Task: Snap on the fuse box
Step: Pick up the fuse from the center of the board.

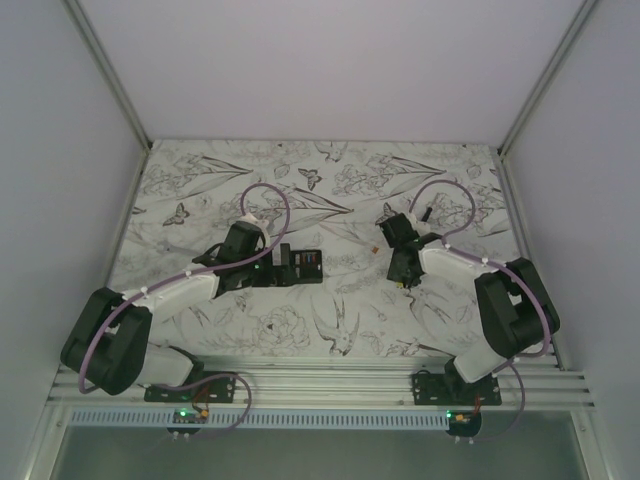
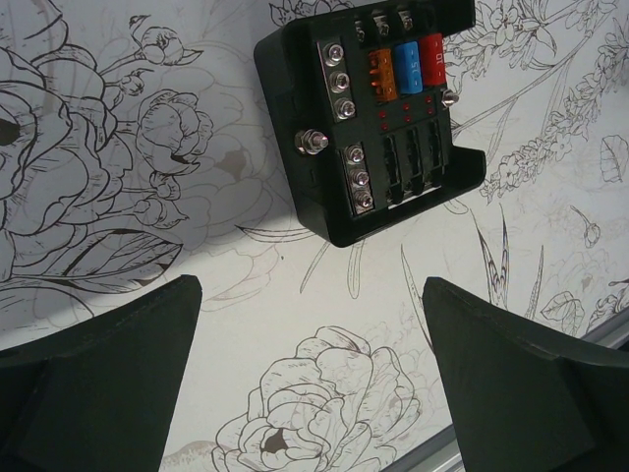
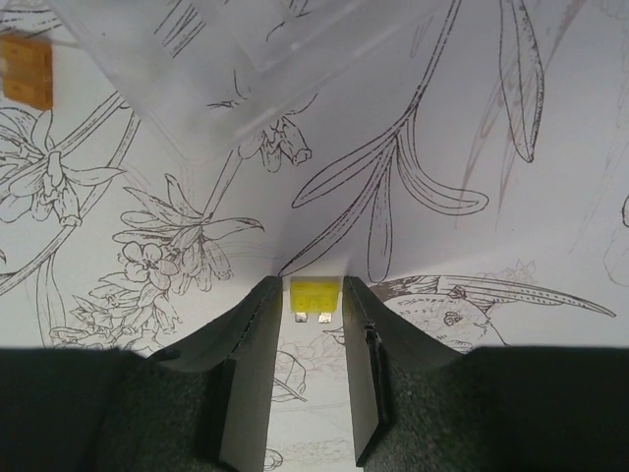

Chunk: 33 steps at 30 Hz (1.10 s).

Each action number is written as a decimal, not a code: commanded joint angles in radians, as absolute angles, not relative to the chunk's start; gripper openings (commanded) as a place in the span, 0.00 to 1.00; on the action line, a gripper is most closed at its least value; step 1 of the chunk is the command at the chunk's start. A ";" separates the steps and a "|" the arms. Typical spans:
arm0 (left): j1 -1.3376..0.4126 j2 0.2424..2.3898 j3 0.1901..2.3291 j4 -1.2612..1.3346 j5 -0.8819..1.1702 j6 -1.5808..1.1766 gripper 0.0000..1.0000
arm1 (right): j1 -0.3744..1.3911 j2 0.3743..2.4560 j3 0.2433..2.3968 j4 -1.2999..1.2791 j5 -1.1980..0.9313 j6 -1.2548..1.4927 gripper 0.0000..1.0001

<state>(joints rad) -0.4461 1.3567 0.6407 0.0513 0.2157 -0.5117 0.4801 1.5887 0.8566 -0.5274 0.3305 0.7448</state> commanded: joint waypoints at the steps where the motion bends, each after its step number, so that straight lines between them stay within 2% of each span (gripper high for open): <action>1: -0.453 1.347 0.657 0.028 0.226 -0.506 1.00 | 0.452 1.631 0.868 -0.567 0.268 0.649 0.37; 10: -0.453 1.346 0.657 0.028 0.234 -0.507 1.00 | 0.420 1.643 0.853 -0.567 0.161 0.592 0.36; 15: -0.453 1.347 0.660 0.028 0.242 -0.510 1.00 | 0.419 1.642 0.850 -0.569 0.152 0.589 0.29; 21: -0.453 1.349 0.671 0.028 0.278 -0.529 1.00 | 0.420 1.600 0.848 -0.570 0.135 0.613 0.26; 33: -0.469 1.225 0.674 0.034 0.313 -0.639 0.99 | 0.518 1.481 0.886 -0.492 0.125 0.758 0.25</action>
<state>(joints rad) -0.4492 1.2976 0.6559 0.0502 0.2878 -0.5846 0.4831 1.5307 0.8673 -0.5365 0.1459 0.6731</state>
